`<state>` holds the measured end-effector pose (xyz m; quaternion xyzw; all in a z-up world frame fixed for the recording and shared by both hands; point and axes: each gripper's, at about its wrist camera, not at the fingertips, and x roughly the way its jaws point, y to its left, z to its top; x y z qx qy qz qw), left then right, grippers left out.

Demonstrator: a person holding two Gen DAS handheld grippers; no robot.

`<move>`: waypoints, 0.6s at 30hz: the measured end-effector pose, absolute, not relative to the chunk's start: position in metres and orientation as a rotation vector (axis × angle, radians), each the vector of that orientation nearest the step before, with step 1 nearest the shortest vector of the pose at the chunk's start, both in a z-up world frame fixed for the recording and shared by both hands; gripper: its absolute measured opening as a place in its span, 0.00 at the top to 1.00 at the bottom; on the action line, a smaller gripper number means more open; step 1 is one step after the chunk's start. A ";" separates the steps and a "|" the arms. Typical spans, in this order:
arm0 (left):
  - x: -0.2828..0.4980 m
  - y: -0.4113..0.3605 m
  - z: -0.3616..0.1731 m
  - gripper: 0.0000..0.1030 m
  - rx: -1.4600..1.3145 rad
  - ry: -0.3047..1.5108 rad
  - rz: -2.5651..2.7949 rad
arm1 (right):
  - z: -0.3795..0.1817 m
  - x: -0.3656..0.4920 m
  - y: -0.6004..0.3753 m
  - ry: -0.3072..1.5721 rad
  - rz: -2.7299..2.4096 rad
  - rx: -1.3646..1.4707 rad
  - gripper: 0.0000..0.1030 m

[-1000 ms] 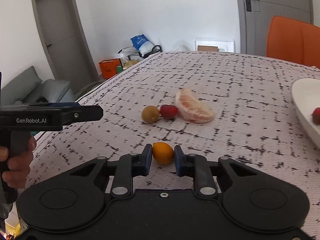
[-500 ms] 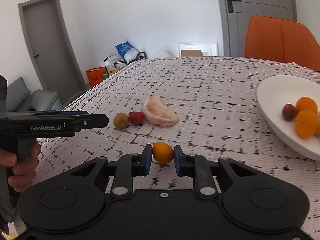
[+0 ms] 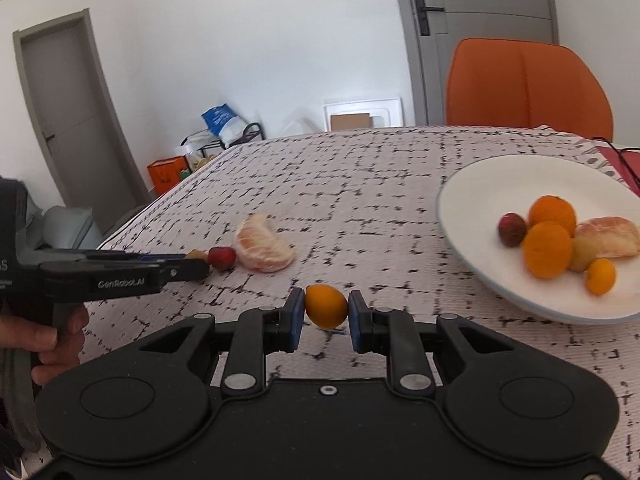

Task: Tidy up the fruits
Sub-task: 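Close the right gripper on the small mandarin while the left gripper grasps the brown kiwi-like fruit, then carry the mandarin and brown fruit to the plate with both grippers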

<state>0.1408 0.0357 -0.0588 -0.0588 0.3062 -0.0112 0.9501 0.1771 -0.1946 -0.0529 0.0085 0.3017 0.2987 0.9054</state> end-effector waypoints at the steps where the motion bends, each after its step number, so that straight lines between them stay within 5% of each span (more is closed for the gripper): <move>1: 0.140 0.034 -0.056 0.78 -0.110 0.612 -0.027 | -0.052 0.178 -0.197 0.620 0.613 0.022 0.79; 18: 0.153 -0.008 -0.033 0.78 -0.074 0.553 -0.131 | -0.038 0.183 -0.238 0.549 0.531 0.088 0.79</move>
